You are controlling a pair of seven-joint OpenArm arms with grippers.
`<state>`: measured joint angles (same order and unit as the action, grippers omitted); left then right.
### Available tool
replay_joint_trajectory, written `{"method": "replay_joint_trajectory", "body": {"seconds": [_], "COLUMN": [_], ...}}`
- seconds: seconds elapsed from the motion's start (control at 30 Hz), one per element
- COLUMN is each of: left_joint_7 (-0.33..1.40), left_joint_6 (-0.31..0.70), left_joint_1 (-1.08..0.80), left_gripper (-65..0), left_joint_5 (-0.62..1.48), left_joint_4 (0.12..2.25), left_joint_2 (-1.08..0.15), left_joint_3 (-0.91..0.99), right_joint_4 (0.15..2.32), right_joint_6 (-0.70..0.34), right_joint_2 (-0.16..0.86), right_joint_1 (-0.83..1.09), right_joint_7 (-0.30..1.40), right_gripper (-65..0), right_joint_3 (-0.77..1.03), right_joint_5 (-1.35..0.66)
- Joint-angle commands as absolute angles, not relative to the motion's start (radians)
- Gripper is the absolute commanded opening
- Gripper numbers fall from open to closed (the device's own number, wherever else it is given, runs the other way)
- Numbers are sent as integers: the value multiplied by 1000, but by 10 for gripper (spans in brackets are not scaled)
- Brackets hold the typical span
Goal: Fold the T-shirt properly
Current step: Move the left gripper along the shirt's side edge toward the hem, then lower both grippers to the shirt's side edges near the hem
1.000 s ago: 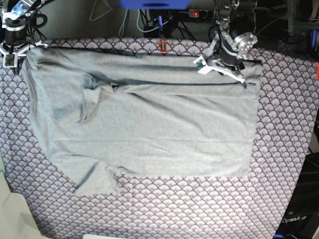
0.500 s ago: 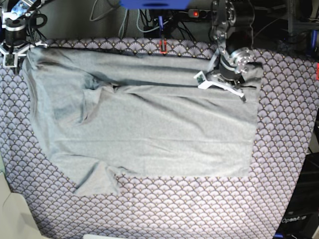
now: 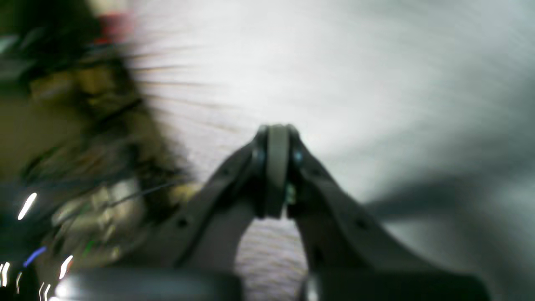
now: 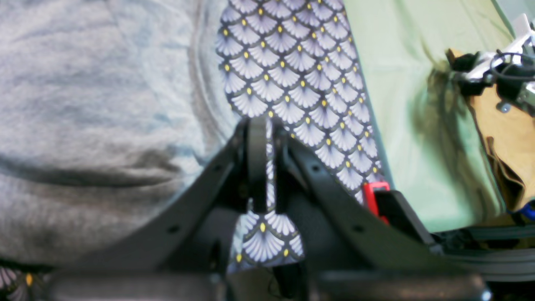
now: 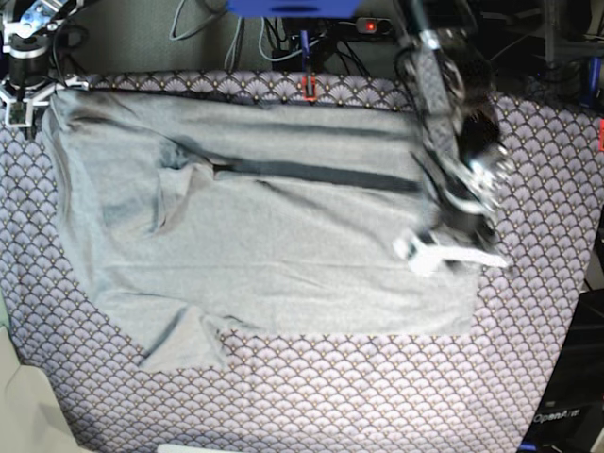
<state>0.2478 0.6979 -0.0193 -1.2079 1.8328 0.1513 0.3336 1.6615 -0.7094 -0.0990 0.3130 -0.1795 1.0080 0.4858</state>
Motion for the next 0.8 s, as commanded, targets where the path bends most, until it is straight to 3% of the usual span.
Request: {"method": "replay_joint_trajectory", "body": {"seconds": [0.0,0.47,0.77], "left_joint_7": [240,232,308], "left_joint_6": [698,698,698], "left_joint_1": [-8,-44,124], "left_gripper": [-650,-650,-650], "left_joint_5": [-1191,-1150,-1190], "left_joint_4": [1848,1811,1692], "left_joint_2": [157,151,157], "left_joint_3": [341,558,621], "right_joint_4": [1675,1684,1704], "right_joint_6": [-698,-698,-698], "right_joint_2": [-91,-94,-68], "right_joint_1": [315,312,64], "right_joint_7": [-206,-208,-196], "right_gripper": [-650,-650,-650], "right_joint_3": [1010,1007,1007], "right_joint_5": [466,466,478]}}
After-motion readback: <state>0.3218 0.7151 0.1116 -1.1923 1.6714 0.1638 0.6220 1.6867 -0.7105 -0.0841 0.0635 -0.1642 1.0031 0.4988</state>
